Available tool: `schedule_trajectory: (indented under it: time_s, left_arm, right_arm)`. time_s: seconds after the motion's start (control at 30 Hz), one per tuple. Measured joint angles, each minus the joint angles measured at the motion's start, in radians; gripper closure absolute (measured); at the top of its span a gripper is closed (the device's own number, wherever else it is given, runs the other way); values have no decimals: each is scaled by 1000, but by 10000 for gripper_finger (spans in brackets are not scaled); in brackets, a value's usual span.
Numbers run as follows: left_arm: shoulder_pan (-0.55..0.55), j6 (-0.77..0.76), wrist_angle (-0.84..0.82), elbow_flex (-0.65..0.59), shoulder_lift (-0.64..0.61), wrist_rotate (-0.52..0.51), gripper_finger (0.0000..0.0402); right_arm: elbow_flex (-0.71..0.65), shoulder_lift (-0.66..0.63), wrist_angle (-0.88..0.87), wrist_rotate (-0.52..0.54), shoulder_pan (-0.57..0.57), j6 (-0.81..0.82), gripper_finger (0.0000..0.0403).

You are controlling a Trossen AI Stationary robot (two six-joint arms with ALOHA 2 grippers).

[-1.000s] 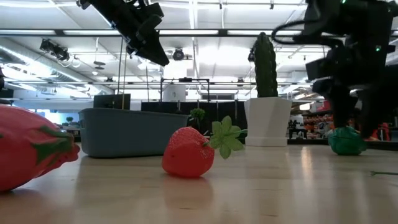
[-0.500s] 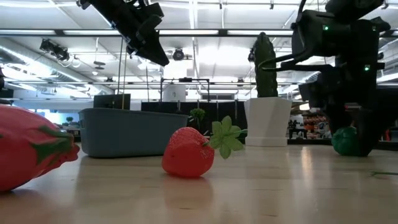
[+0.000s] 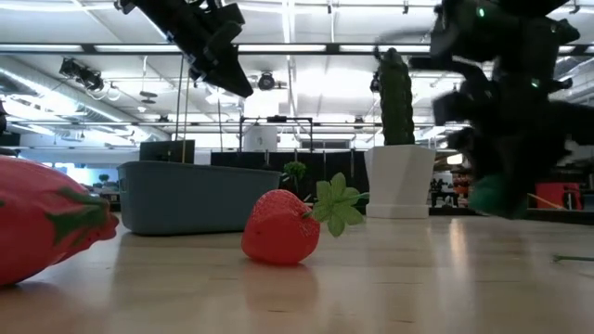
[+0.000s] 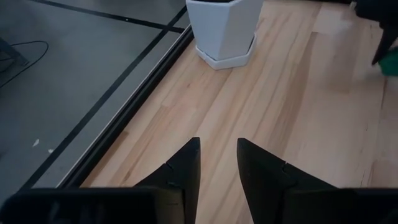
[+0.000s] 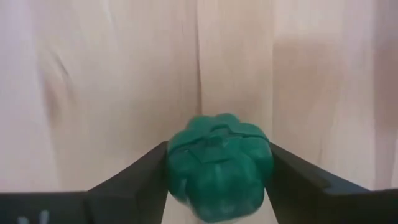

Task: Pick and placing Produce into tupperware
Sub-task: Put the green bell pepper into the blue bin

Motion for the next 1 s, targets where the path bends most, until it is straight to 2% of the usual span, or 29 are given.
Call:
schedule_trajectory:
  time_s: [0.17,0.33,0.4,0.67,0.83,1.0]
  left_arm:
    - [0,2,29,0,0,0,291]
    - [0,3,94,0,0,0,289]
    - [1,3,114,0,0,0,288]
    - [1,36,138,0,0,-1,290]
    - [1,83,139,0,0,-52,285]
    - [1,87,134,0,0,-75,287]
  right_arm:
    - [0,-17,314,0,-3,-69,153]
    - [2,30,697,-92,-48,-157,170]
    - [27,67,771,-120,-76,-173,177]
    - [304,317,784,-231,-124,-270,162]
    - [475,468,735,-239,-121,-323,168]
    - [586,577,657,-240,-126,-338,171]
